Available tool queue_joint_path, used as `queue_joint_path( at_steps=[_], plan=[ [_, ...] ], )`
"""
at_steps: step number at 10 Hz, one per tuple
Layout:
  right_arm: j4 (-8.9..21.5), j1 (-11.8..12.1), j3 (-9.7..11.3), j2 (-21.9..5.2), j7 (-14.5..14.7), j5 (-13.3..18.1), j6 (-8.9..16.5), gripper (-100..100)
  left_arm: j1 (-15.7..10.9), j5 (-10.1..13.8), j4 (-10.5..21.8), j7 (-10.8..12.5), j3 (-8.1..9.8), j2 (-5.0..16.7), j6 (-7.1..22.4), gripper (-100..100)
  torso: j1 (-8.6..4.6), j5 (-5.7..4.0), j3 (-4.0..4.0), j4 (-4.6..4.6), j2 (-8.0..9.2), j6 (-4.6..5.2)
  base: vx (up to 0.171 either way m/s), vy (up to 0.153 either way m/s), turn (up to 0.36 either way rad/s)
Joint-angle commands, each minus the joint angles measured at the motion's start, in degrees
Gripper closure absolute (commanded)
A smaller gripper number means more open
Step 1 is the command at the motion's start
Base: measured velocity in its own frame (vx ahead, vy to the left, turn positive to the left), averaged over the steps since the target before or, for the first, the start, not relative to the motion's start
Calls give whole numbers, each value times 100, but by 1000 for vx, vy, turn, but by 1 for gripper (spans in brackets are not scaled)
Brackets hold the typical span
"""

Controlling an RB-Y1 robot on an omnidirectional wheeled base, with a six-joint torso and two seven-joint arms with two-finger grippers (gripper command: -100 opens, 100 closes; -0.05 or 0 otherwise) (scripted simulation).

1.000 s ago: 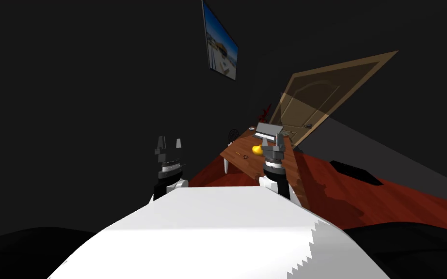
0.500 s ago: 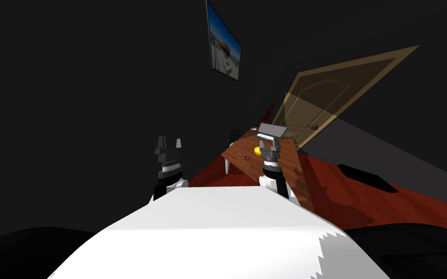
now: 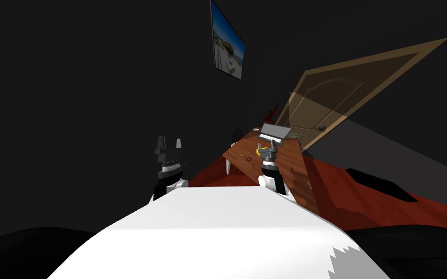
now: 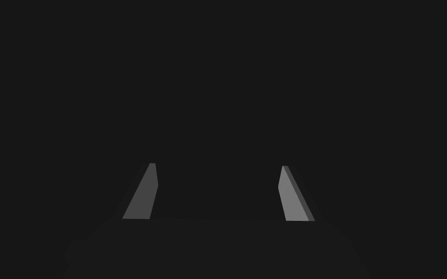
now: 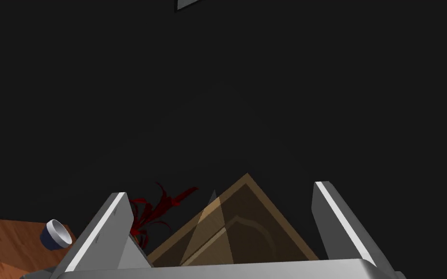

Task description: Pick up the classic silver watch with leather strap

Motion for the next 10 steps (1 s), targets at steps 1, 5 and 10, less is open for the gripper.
queue_joint_path(
  at_steps=[1,5,10],
  plan=[
    [168,-5,24,2,-107,-107,-4,-100,0,0,0,0,0,0,0,0,0,0,0,0,0,0,11,-1,25],
    [797,-257,-21,-67,-619,-739,190,-100,0,0,0,0,0,0,0,0,1,0,0,0,1,2,14,1,61],
    [1583,-542,-70,-124,-1162,-1361,404,-100,0,0,0,0,0,0,0,0,2,0,1,0,1,1,12,3,62]
  ],
)
